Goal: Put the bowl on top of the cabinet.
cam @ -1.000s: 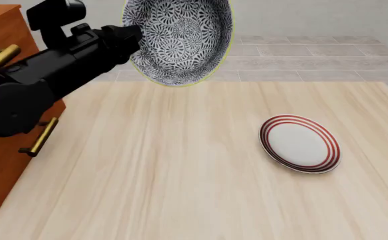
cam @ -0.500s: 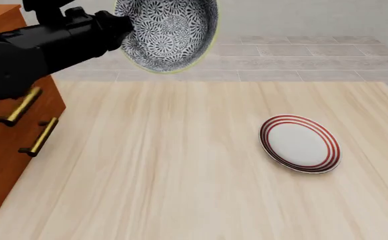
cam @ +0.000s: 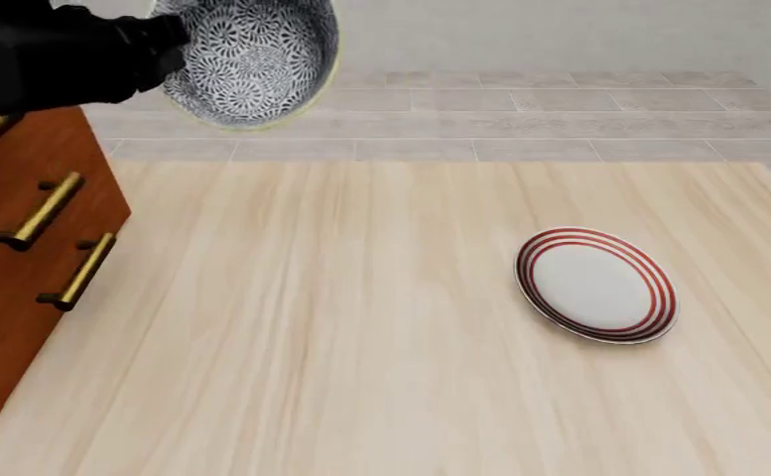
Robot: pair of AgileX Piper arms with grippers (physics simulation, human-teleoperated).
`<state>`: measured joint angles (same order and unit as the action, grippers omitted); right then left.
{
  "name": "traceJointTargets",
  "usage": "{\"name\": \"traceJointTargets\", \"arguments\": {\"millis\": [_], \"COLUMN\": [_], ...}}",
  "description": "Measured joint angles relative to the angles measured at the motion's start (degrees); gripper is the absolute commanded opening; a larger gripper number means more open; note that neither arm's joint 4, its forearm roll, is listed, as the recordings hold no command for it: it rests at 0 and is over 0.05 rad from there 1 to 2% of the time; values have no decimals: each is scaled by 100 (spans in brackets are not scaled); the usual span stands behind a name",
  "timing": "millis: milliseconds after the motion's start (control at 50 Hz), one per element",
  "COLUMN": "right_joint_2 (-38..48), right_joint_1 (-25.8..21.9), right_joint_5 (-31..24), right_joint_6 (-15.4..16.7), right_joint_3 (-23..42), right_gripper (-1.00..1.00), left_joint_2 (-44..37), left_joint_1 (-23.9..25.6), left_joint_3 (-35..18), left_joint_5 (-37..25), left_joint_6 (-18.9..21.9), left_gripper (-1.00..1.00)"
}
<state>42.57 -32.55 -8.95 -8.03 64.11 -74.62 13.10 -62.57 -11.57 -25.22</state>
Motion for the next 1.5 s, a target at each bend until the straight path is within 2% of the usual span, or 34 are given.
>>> {"name": "traceJointTargets", "arguments": {"millis": [360, 780, 1240, 1500], "right_joint_2": [-9, -111, -158, -210], "right_joint_1": [69, -72, -166, -154], "right_joint_5": [-27, 77, 227, 203], "right_joint_6": [-66, -273, -420, -473], "right_joint_3": [51, 29, 14, 60], "right_gripper": [100, 100, 100, 100], "left_joint_2": [-45, 164, 370, 472], "left_joint_1": [-371, -730, -1959, -2294], "left_joint_3": [-508, -1166, -1875, -2130], "left_joint_5": [-823, -1681, -2830, -3196], "left_joint_6": [-484, -790, 135, 300], "left_gripper": [-100, -100, -100, -100]}}
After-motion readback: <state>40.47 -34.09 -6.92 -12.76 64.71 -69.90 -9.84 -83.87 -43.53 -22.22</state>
